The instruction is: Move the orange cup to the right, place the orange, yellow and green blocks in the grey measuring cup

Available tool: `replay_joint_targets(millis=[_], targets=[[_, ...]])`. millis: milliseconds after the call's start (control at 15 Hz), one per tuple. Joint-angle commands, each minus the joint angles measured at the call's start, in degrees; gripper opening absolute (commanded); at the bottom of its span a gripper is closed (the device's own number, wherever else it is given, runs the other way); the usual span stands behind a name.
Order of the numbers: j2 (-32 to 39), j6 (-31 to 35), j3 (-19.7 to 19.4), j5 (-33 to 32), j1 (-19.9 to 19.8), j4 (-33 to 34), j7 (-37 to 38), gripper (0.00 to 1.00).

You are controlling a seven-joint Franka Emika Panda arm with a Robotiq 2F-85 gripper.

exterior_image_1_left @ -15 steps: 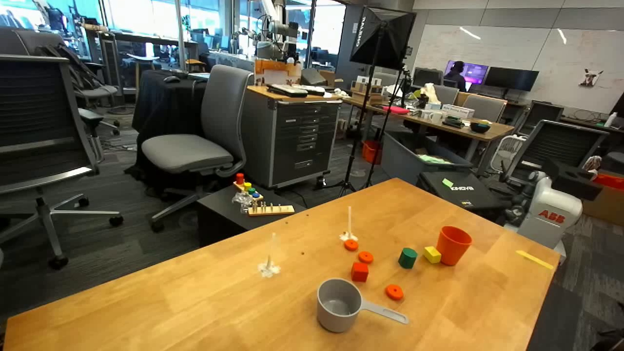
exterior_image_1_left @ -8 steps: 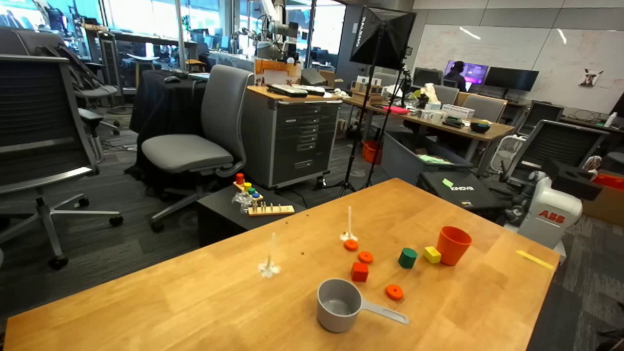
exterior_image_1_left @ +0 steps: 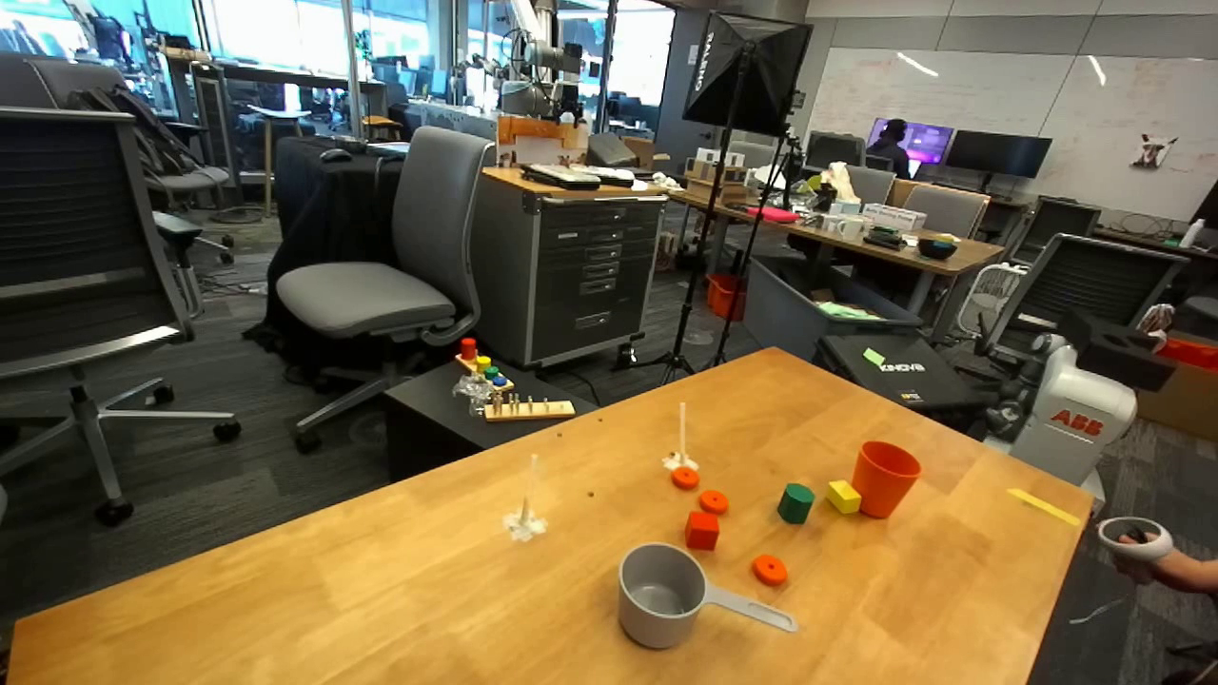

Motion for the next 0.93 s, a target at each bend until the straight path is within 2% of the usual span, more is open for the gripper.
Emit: replay_joint_targets(millis=[0, 133, 200, 333, 533, 733, 867], targets=[[14.17, 4.42, -1.4, -2.65, -2.79, 7.18, 7.19, 1.0], [17.71, 0.37, -1.32, -1.02, -2.65, 10.5, 5.79, 1.0], [12.83, 3.89, -1.23, -1.49, -2.65, 4.55, 5.38, 1.0], [17.25, 3.36, -1.33, -1.5, -2.95, 7.45, 5.39, 1.0], [18.25, 2.38, -1.24, -1.49, -2.9, 9.07, 5.41, 1.0], [24.42, 4.33, -1.3, 2.83, -2.74, 11.06, 8.75, 1.0], [29.11, 8.49, -1.14, 7.42, -2.72, 12.02, 12.83, 1.0]])
